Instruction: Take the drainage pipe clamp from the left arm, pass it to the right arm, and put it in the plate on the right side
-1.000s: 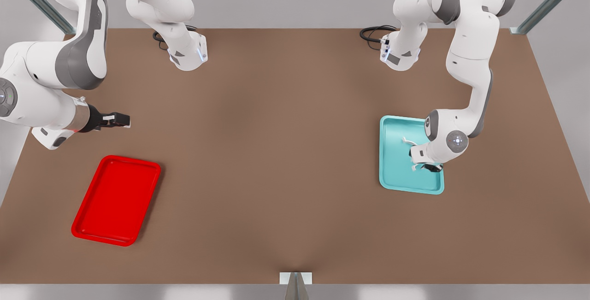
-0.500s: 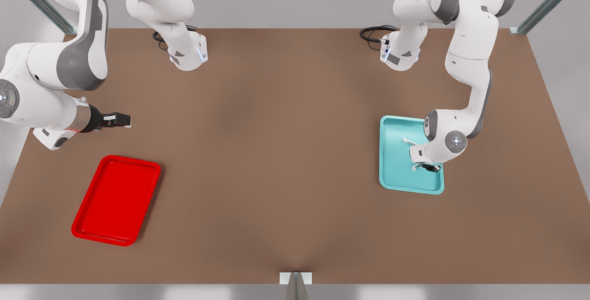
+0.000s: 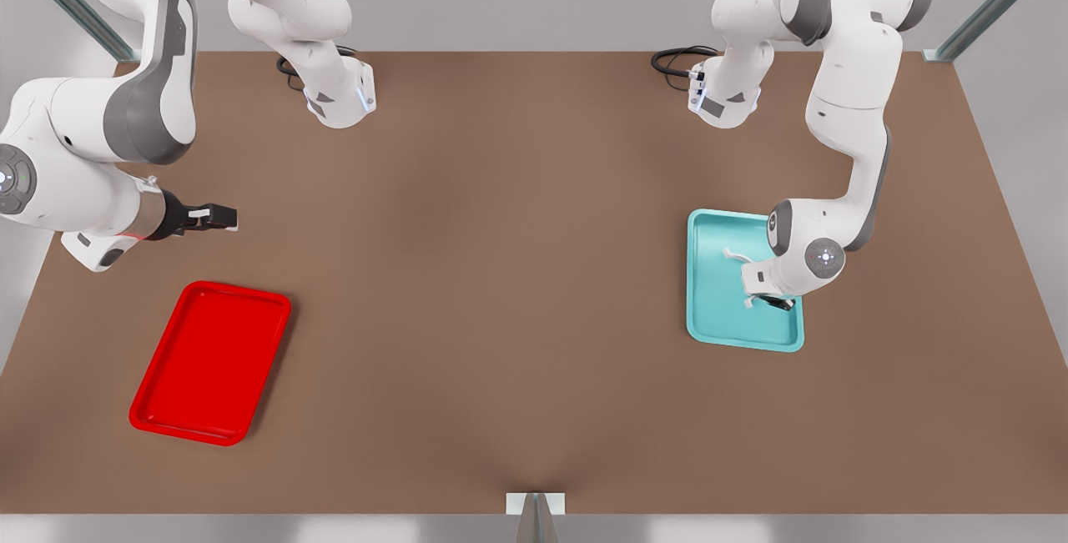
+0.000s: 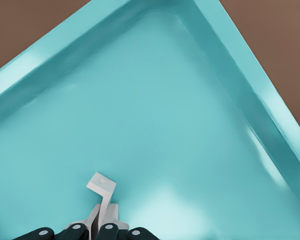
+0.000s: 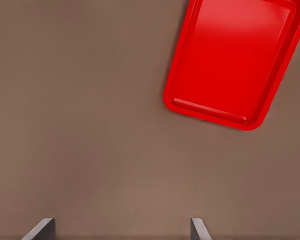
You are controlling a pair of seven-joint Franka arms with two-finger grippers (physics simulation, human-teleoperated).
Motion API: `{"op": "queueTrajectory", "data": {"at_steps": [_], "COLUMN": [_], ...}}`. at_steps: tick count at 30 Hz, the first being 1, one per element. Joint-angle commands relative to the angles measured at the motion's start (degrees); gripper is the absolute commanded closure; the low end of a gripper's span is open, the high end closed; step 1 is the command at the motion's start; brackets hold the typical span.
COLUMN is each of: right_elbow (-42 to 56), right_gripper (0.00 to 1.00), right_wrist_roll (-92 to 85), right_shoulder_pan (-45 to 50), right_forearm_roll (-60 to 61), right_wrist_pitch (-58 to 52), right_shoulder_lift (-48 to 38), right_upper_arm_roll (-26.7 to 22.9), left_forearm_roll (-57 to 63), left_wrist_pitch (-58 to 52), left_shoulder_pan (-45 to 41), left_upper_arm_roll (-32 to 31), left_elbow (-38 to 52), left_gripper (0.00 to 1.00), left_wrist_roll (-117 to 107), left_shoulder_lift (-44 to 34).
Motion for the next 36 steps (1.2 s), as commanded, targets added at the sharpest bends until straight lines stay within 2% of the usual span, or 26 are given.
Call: {"op": "queueTrajectory", "data": {"at_steps": [1,4,8,11,13,15,18,20,26,32,36], "right_elbow": [0.02,0.02,0.02,0.02,0.02,-0.06,-0.06,0.02,0.11,0.11,-1.64], "right_gripper": [0.0,0.0,0.0,0.0,0.0,0.0,0.0,0.0,0.0,0.0,0.0], "right_wrist_roll": [-0.13,-0.04,-0.04,-0.04,-0.04,-0.13,-0.04,-0.04,-9.18,-11.12,-15.24], "right_shoulder_pan": [-0.01,0.08,0.08,0.08,0.08,0.16,0.16,0.34,6.83,23.45,29.34], "right_forearm_roll": [0.03,0.03,0.03,0.03,0.03,0.03,0.03,0.03,0.65,-0.41,-1.38], "right_wrist_pitch": [-0.03,-0.03,-0.03,-0.03,-0.03,-0.03,0.06,0.06,2.78,12.89,21.67], "right_shoulder_lift": [-0.06,-0.06,-0.06,-0.06,-0.06,-0.06,0.11,0.38,6.0,12.94,13.82], "right_upper_arm_roll": [0.06,-0.03,0.06,-0.03,-0.02,0.06,0.06,0.24,0.68,0.68,0.68], "left_forearm_roll": [-0.18,-0.18,-0.35,-0.35,-0.27,-0.18,0.0,-0.18,-3.6,-8.09,-9.41], "left_wrist_pitch": [-0.16,-1.12,-10.71,-11.24,-24.85,-26.35,-32.41,-39.27,-38.57,-36.29,-36.29], "left_shoulder_pan": [0.01,0.01,-1.93,-3.16,-4.56,-4.65,-12.03,-13.0,-18.36,-24.78,-26.98], "left_upper_arm_roll": [0.0,0.0,0.0,-0.27,-1.93,-5.45,-6.77,-9.32,-11.78,-11.69,-11.43], "left_elbow": [0.1,0.36,1.15,3.17,10.9,13.81,24.0,32.35,40.44,49.32,55.12], "left_gripper": [0.79,0.79,0.79,0.79,0.79,0.79,0.79,0.79,0.79,0.79,0.79], "left_wrist_roll": [0.57,0.57,-13.22,-16.56,-22.45,-28.78,-48.99,-62.17,-98.82,-108.85,-112.19], "left_shoulder_lift": [-0.08,-0.43,-4.47,-3.68,-3.42,-3.15,1.68,5.46,9.33,14.43,17.85]}}
